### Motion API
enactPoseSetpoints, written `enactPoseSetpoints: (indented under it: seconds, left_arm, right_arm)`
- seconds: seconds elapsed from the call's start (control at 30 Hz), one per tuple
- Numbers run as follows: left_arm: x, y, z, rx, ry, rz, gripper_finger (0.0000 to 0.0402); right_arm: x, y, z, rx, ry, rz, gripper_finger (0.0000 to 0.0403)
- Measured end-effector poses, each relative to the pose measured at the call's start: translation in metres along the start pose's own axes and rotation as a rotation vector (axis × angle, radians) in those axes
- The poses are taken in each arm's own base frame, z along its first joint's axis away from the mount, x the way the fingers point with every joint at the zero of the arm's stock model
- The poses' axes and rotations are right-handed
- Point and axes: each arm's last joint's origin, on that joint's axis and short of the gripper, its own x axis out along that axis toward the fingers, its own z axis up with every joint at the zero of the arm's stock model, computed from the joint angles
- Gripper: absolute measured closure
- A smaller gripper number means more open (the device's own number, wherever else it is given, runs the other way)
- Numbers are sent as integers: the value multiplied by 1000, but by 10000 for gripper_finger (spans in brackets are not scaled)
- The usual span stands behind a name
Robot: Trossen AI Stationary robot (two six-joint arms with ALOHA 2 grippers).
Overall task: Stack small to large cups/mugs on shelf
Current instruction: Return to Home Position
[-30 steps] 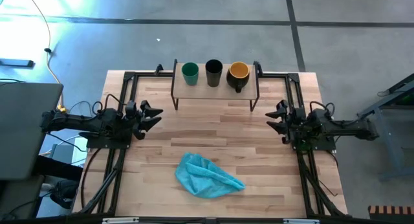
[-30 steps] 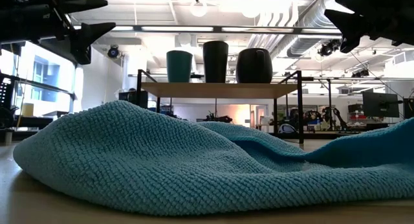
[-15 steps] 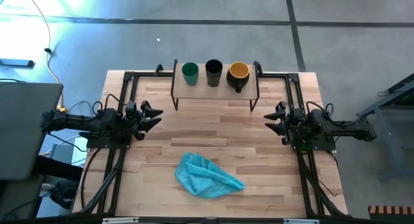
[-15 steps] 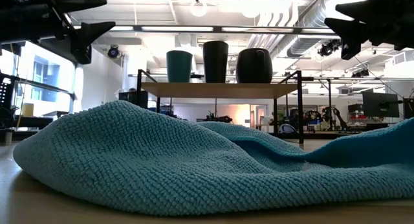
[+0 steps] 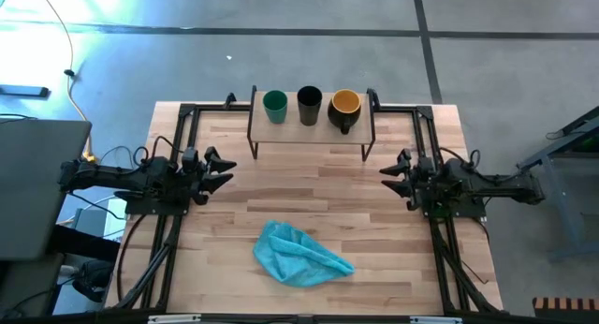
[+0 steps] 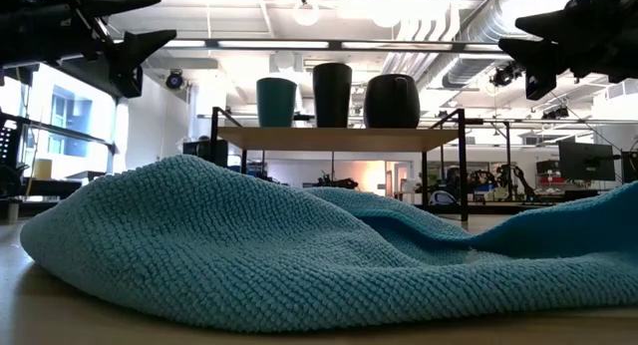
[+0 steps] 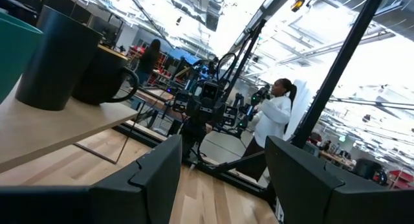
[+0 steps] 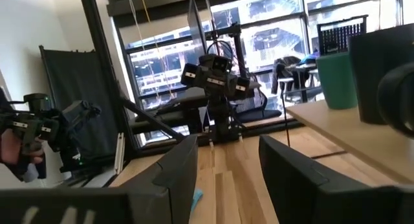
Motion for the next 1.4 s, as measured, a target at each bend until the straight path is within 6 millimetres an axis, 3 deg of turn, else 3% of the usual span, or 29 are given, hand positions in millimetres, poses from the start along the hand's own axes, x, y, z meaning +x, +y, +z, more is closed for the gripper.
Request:
enactPoseSetpoints:
  seconds: [0.53,0.77,1.2,1.4]
  left_arm:
    - [0,1,-2,6,20,10,190]
    - [0,-1,-3,111,46,-56,190]
    - [0,-2,-5,322,74,-131,190]
    - [-1,-2,-9,325,126,-168,190]
  right_arm:
    - [-1,-3,-14,113,140,-34,245]
    - [-1,-3,-15,111,155,-38,245]
    - [-1,-3,-16,11,163,-32,245]
    - [-1,-3,-16,-206,167,-2,245]
